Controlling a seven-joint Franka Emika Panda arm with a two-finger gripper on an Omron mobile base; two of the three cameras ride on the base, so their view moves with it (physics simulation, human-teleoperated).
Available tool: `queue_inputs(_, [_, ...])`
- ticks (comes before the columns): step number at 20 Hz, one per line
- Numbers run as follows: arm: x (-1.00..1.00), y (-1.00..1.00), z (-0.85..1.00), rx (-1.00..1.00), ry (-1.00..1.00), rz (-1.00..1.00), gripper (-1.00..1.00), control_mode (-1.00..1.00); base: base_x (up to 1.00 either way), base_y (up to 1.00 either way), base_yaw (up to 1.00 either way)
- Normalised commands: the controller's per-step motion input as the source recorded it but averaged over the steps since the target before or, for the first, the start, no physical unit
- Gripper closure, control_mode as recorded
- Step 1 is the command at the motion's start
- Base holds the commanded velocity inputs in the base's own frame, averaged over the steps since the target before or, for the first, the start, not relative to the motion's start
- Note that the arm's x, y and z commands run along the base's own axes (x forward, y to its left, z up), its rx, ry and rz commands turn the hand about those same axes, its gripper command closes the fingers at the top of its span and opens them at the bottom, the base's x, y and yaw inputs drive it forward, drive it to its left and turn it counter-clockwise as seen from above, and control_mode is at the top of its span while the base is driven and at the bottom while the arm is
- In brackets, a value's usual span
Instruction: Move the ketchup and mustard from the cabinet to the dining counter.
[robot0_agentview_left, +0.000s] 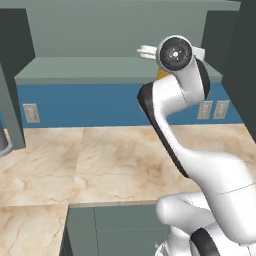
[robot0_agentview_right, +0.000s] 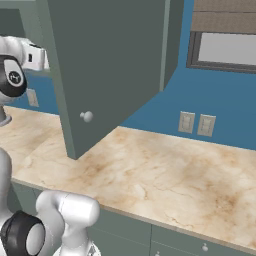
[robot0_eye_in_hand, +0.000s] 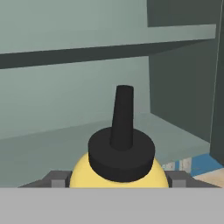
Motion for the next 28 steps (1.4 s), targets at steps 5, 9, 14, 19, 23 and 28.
queue_inputs(5, [-1.0,0.13,0.0,0.0,0.0,0.15,1.0,-1.0,0.0,0.0,0.0])
queue_inputs(9, [-1.0,0.0,-0.13,0.0,0.03,0.14,1.0,-1.0,0.0,0.0,0.0])
queue_inputs(14, [-0.53,0.0,-0.37,0.0,0.14,0.05,1.0,-1.0,0.0,0.0,0.0])
queue_inputs(19, [-0.04,-0.01,-0.33,0.0,0.09,0.0,1.0,-1.0,0.0,0.0,0.0])
queue_inputs(23, [-0.32,-0.03,-0.06,0.0,-0.02,0.0,1.0,1.0,-0.5,-0.07,-0.01])
queue_inputs(28, [0.0,0.0,0.0,0.0,0.0,0.0,1.0,1.0,-1.0,-0.06,-0.01])
